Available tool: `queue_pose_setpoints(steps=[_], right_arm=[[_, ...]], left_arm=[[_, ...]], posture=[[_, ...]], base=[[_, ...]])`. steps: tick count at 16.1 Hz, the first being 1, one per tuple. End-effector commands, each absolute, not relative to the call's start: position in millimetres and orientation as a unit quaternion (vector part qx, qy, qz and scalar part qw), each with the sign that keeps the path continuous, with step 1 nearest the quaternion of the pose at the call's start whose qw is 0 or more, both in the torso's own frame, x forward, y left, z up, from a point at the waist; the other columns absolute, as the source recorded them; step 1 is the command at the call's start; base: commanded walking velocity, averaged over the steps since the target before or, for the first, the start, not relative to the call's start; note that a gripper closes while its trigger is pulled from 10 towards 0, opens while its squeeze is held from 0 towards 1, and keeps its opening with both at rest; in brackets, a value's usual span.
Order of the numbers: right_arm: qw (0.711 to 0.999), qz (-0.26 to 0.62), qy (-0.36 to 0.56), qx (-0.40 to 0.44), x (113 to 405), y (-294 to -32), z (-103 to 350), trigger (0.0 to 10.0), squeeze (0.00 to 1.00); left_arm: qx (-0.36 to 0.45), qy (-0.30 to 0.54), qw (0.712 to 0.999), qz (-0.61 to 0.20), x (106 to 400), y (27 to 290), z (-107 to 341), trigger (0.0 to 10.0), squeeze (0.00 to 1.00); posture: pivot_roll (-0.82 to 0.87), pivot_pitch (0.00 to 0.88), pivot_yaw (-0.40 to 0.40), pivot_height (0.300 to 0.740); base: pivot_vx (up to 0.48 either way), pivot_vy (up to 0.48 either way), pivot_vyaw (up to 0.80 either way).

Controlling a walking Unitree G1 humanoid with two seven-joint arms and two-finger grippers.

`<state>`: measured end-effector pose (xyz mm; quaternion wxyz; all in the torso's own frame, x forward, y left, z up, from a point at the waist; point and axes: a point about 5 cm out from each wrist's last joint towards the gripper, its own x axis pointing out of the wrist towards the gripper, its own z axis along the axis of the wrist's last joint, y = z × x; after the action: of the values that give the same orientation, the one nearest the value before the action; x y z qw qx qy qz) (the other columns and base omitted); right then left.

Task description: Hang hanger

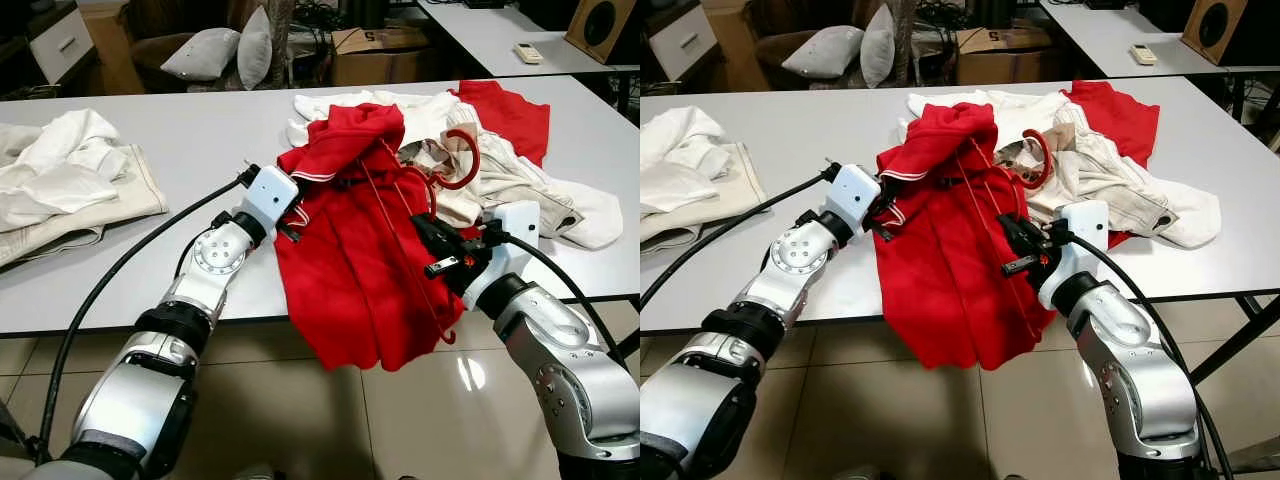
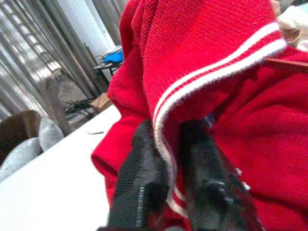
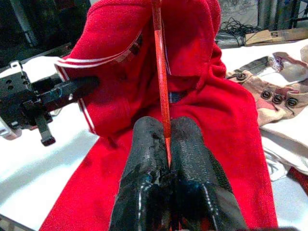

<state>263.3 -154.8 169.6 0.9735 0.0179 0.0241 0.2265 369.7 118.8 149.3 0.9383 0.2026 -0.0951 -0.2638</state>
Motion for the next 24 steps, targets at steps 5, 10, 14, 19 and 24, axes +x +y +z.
queue_pose_setpoints(steps=[5, 10, 14, 19, 24], right_arm=[[0.973, 0.229, 0.002, 0.016, 262, -155, 177, 10.0, 0.0], [0.972, 0.235, 0.022, 0.004, 252, -167, 171, 10.0, 0.0], [0.931, 0.362, 0.039, -0.012, 230, -142, 168, 10.0, 0.0], [0.955, 0.278, 0.059, -0.081, 274, -159, 167, 10.0, 0.0], [0.942, 0.22, -0.239, -0.085, 347, -147, 307, 10.0, 0.0]], left_arm=[[0.161, -0.116, 0.938, -0.284, 374, 114, 164, 0.0, 0.0], [0.003, -0.151, 0.938, -0.313, 388, 103, 229, 0.0, 0.0], [0.045, -0.168, 0.928, -0.329, 397, 98, 273, 0.0, 0.0], [0.068, -0.159, 0.95, -0.262, 405, 139, 290, 0.0, 0.0], [0.092, -0.288, 0.933, -0.196, 398, 176, 388, 0.0, 0.0]], posture=[[-0.07, 0.0, 0.082, 0.74], [-0.05, 0.0, 0.075, 0.74], [-0.05, 0.0, 0.089, 0.74], [-0.05, 0.0, 0.092, 0.74], [0.0, 0.0, 0.055, 0.74]], base=[[0.0, 0.0, 0.0], [0.0, 0.0, 0.0], [0.0, 0.0, 0.0], [0.0, 0.0, 0.0], [0.0, 0.0, 0.0]])
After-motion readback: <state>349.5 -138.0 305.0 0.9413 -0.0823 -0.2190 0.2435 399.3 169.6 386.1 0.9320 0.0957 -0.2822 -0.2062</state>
